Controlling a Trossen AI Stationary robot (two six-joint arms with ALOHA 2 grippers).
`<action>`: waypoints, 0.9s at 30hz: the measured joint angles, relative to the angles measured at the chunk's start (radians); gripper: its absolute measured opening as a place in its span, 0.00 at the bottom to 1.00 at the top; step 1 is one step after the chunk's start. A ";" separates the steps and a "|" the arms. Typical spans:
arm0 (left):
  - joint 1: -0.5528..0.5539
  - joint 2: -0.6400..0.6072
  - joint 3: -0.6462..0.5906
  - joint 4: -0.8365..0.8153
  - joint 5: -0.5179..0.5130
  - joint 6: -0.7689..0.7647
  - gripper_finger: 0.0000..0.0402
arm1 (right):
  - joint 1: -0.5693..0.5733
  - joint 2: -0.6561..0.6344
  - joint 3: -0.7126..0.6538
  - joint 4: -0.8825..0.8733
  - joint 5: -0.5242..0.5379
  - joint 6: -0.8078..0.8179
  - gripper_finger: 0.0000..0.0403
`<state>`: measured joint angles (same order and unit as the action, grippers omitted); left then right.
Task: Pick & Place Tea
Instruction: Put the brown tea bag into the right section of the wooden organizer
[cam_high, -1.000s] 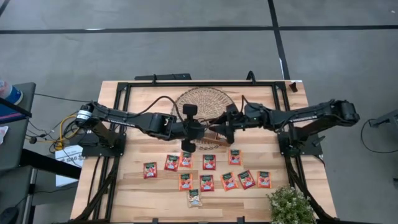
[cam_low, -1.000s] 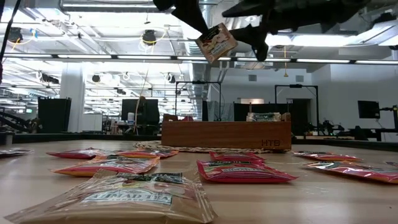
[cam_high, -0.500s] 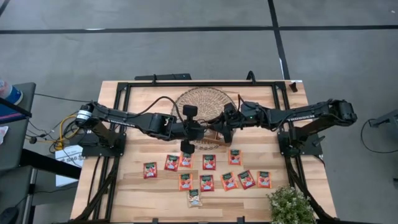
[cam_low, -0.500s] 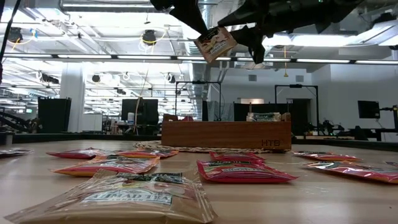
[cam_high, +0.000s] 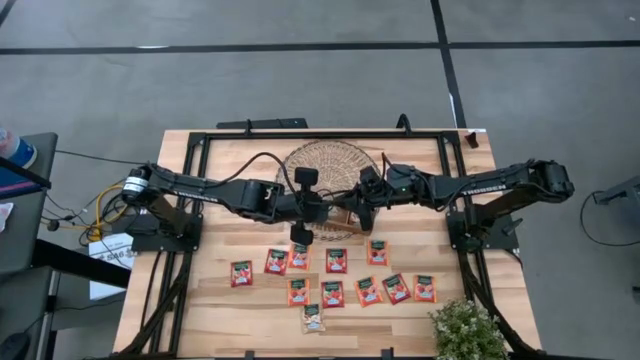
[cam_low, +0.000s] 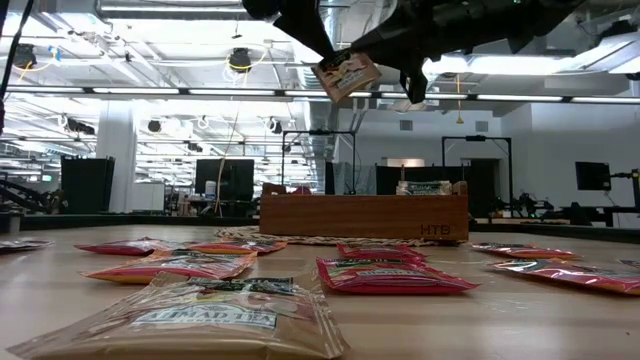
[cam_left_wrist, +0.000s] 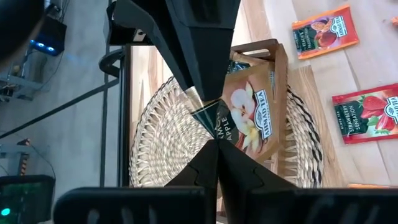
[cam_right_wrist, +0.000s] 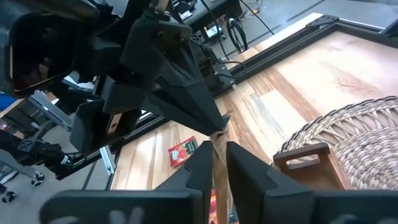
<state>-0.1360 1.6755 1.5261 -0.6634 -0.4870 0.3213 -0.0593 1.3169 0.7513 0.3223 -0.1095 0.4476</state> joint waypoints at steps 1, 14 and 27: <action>0.000 0.006 0.001 0.010 0.000 0.003 0.00 | 0.000 0.000 0.000 0.000 0.000 -0.003 0.06; 0.000 0.071 0.002 0.029 0.022 0.012 0.00 | -0.002 -0.001 0.000 -0.075 -0.022 -0.004 0.00; -0.001 0.071 0.000 0.028 -0.092 0.031 0.00 | -0.031 -0.001 0.000 -0.082 -0.019 -0.011 0.00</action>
<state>-0.1371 1.7462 1.5265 -0.6357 -0.5793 0.3528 -0.0902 1.3163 0.7509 0.2405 -0.1284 0.4362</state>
